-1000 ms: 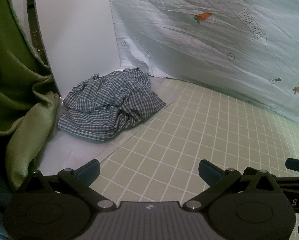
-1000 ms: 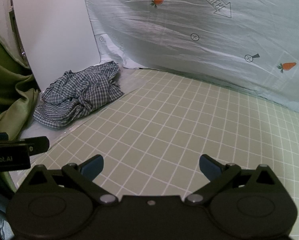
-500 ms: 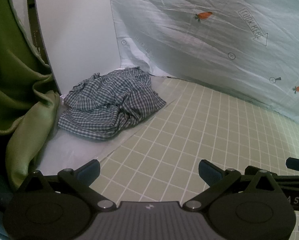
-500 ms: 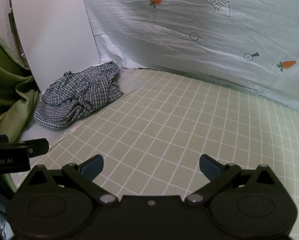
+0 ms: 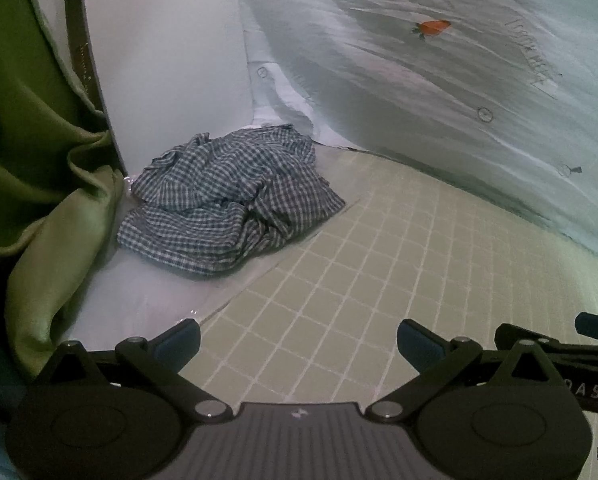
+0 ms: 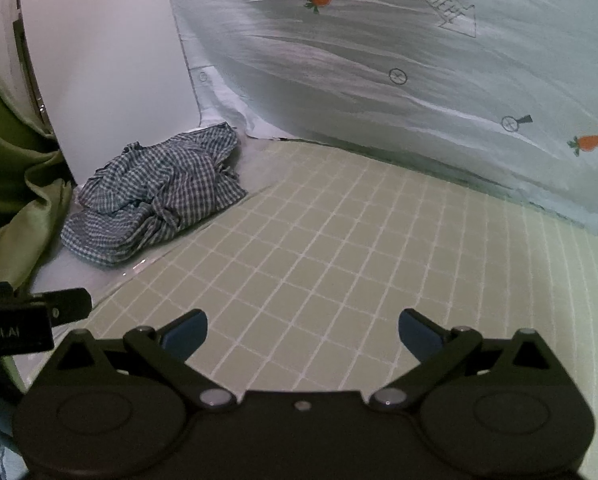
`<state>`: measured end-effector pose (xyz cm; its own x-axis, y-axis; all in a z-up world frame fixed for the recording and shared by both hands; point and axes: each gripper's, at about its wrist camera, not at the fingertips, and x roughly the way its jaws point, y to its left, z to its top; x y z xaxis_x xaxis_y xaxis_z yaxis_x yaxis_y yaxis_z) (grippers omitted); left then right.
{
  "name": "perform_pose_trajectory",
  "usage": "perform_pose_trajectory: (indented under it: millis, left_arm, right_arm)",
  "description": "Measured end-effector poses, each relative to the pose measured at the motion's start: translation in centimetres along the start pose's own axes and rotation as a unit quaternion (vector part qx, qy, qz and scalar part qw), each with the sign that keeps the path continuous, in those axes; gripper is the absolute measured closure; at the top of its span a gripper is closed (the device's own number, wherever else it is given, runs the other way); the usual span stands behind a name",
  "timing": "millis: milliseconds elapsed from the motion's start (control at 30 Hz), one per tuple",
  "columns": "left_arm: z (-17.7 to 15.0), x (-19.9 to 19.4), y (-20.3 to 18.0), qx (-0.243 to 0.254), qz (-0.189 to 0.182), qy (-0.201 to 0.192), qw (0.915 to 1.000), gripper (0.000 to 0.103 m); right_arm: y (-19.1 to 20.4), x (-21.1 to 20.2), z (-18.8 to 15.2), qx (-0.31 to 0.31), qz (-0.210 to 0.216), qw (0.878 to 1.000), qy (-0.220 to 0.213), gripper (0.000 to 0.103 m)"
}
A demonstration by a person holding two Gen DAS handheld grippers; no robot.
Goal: Fold clothes
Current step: 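Reach both grippers into the crumpled checked shirt and grasp it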
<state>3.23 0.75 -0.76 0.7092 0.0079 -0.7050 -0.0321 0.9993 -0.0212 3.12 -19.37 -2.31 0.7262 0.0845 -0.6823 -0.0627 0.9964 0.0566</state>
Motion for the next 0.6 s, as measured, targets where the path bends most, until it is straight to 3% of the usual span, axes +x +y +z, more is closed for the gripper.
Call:
perform_pose_trajectory:
  millis: [267, 600]
  left_arm:
    - [3.3, 4.8, 0.9, -0.036, 0.027, 0.009, 0.9989, 0.0]
    - [8.5, 16.2, 5.1, -0.099, 0.057, 0.052, 0.9922, 0.0]
  right_arm:
    - [0.2, 4.5, 3.5, -0.011, 0.012, 1.0, 0.004, 0.0]
    - [2.9, 15.5, 10.9, -0.046, 0.082, 0.996, 0.011, 0.005]
